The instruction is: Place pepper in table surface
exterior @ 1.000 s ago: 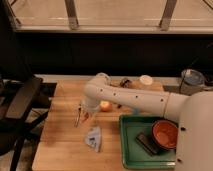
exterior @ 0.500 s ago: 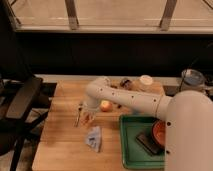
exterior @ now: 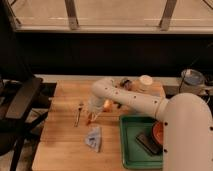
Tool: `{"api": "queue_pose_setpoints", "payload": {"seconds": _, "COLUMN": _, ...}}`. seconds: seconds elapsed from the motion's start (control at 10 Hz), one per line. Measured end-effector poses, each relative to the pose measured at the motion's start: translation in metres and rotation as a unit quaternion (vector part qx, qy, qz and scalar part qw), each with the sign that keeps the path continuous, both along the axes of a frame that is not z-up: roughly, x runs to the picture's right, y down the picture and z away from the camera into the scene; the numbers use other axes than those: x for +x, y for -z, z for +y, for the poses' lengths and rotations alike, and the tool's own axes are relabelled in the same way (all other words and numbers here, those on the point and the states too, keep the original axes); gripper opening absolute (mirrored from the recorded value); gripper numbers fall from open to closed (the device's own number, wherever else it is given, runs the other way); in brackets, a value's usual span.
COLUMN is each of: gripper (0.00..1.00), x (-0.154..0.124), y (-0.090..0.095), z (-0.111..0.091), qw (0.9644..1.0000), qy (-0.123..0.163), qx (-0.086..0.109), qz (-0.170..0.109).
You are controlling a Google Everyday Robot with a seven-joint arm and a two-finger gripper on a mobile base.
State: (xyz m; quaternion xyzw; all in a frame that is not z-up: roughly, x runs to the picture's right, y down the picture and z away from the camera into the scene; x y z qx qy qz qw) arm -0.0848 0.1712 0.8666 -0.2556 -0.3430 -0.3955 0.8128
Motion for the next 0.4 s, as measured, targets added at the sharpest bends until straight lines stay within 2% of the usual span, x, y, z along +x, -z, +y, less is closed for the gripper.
{"api": "queue_pose_setpoints", "payload": {"seconds": 0.2, "gripper": 0.8, "x": 0.0027, "y": -0.0026, "z": -0.0012, "qw": 0.9998, "qy": -0.015, "qx": -0.005, "qz": 0.01}}
{"api": "queue_pose_setpoints", "payload": {"seconds": 0.4, "gripper": 0.8, "x": 0.0006, "y": -0.0019, "z": -0.0037, "qw": 0.9998, "qy": -0.018, "qx": -0.004, "qz": 0.01}}
